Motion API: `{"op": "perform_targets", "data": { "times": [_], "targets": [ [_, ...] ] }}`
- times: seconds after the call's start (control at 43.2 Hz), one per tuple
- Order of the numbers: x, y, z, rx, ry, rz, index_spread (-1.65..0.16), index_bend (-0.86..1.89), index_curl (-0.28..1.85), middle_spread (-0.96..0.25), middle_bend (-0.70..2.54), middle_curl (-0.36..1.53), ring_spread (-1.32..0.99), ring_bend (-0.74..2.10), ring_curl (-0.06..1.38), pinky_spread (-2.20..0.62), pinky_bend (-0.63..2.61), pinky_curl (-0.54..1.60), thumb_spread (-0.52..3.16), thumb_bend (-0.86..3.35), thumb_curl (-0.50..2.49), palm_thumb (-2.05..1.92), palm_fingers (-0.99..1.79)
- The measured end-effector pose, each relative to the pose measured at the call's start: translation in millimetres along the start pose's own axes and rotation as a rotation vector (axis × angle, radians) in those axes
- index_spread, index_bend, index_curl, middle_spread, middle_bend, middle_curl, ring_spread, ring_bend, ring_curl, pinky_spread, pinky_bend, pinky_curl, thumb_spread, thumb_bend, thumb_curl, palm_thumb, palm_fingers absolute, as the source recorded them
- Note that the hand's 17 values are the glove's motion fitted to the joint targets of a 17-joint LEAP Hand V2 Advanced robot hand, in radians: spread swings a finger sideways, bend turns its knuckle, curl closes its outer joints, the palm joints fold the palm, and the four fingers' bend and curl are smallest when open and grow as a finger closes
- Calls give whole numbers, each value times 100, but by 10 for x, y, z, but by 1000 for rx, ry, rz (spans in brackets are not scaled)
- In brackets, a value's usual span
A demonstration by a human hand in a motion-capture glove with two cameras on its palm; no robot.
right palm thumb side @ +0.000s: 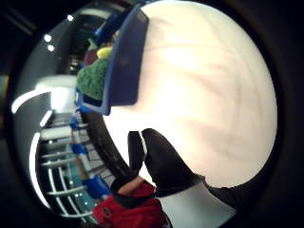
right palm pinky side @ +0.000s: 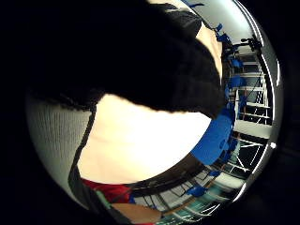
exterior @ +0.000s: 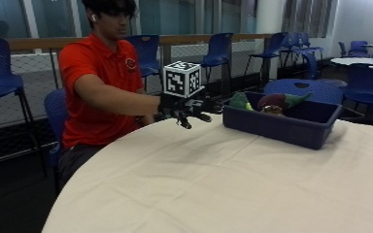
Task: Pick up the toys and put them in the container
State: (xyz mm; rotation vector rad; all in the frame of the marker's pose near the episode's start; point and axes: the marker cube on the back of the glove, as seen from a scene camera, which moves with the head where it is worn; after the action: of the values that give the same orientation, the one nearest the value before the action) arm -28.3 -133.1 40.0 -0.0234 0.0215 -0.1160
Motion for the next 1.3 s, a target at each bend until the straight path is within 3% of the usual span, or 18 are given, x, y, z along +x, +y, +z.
{"op": "perform_targets", "data": {
  "times": [1.296],
  "targets": [
    [-40,649,318,39,-73,30,-35,14,22,-6,11,17,4,16,19,14,111,32,113,-4,22,-4,-23]
  ]
}}
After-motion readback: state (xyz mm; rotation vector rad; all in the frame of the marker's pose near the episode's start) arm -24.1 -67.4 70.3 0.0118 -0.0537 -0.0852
